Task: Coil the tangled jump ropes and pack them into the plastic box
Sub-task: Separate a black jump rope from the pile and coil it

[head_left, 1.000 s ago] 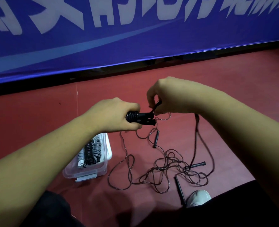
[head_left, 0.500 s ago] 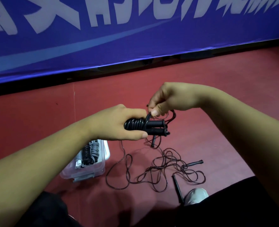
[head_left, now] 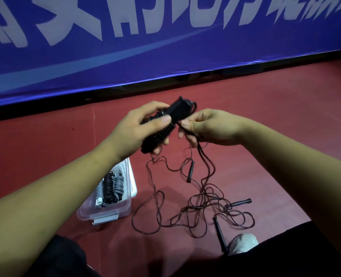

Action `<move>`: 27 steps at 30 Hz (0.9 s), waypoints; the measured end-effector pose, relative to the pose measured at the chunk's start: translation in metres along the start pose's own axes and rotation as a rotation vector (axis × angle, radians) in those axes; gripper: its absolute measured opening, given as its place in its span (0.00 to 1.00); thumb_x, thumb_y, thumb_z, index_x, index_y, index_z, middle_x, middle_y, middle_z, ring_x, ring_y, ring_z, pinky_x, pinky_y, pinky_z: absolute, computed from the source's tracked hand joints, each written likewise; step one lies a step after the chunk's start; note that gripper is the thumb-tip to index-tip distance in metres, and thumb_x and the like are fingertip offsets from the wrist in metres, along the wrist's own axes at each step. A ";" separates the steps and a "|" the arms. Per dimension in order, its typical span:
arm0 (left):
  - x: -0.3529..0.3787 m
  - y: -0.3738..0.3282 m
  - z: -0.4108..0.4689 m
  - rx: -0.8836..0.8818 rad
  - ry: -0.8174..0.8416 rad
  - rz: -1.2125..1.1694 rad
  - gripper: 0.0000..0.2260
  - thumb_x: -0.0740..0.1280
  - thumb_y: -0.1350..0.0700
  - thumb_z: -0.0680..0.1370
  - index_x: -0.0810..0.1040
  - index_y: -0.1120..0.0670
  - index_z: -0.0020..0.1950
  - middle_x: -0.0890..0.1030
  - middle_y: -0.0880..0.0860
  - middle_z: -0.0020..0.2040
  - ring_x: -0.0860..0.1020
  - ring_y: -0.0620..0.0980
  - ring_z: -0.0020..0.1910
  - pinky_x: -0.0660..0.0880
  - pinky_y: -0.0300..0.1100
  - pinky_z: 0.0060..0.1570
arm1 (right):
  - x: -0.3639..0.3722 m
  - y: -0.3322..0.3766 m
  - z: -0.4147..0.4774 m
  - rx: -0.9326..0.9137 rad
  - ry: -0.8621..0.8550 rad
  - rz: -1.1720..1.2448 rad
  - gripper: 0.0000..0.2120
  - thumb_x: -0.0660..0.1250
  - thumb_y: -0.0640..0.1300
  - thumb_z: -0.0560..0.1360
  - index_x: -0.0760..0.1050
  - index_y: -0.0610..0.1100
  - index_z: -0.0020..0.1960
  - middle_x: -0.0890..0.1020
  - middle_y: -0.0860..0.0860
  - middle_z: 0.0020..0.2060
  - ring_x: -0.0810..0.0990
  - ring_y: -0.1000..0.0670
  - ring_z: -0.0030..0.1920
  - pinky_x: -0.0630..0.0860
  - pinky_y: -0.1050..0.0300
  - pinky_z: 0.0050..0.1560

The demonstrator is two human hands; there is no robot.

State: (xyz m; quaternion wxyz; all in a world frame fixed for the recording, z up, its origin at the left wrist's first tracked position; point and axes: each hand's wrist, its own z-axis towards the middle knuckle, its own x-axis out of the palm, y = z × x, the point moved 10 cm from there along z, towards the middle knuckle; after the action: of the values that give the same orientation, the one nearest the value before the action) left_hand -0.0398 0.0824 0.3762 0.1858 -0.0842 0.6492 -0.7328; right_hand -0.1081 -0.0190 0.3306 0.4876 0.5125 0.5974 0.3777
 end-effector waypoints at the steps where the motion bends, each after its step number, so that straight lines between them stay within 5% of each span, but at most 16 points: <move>1: -0.012 0.001 0.003 -0.008 -0.064 -0.010 0.10 0.66 0.53 0.76 0.76 0.52 0.56 0.79 0.62 0.37 0.79 0.59 0.29 0.75 0.43 0.25 | -0.003 -0.001 -0.002 0.013 -0.016 -0.036 0.14 0.59 0.45 0.83 0.79 0.38 0.50 0.73 0.47 0.29 0.72 0.50 0.32 0.71 0.63 0.37; 6: -0.058 0.008 0.012 -0.059 -0.295 0.029 0.08 0.65 0.56 0.81 0.74 0.57 0.59 0.77 0.68 0.41 0.77 0.51 0.24 0.72 0.39 0.23 | -0.010 0.009 -0.010 0.060 -0.101 -0.030 0.15 0.57 0.45 0.85 0.78 0.37 0.55 0.66 0.51 0.29 0.64 0.51 0.30 0.67 0.58 0.34; 14: -0.104 0.029 0.016 -0.167 -0.466 0.215 0.03 0.69 0.53 0.79 0.76 0.47 0.51 0.81 0.59 0.38 0.78 0.54 0.27 0.75 0.41 0.27 | -0.013 0.056 -0.025 0.042 -0.309 -0.590 0.11 0.63 0.51 0.82 0.77 0.47 0.45 0.75 0.54 0.27 0.70 0.54 0.26 0.69 0.60 0.29; 21: -0.094 0.062 0.017 -0.325 -0.287 0.507 0.09 0.74 0.53 0.75 0.76 0.47 0.50 0.83 0.58 0.37 0.83 0.58 0.30 0.79 0.50 0.35 | 0.014 0.088 -0.028 -0.116 -0.268 -0.887 0.12 0.66 0.50 0.80 0.80 0.44 0.43 0.79 0.48 0.31 0.74 0.50 0.31 0.69 0.57 0.33; 27: -0.064 0.059 0.016 -0.314 -0.151 0.608 0.12 0.76 0.55 0.73 0.77 0.49 0.53 0.81 0.50 0.35 0.84 0.55 0.34 0.71 0.35 0.28 | 0.012 0.114 -0.035 -0.268 -0.358 -0.944 0.10 0.70 0.46 0.77 0.82 0.41 0.43 0.74 0.54 0.27 0.72 0.56 0.30 0.64 0.65 0.30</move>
State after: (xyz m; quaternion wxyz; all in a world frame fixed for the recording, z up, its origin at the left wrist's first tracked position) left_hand 0.0343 0.0874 0.3285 0.4279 0.0317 0.7337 -0.5269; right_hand -0.1143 0.0160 0.4454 0.7604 0.1771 0.6173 0.0963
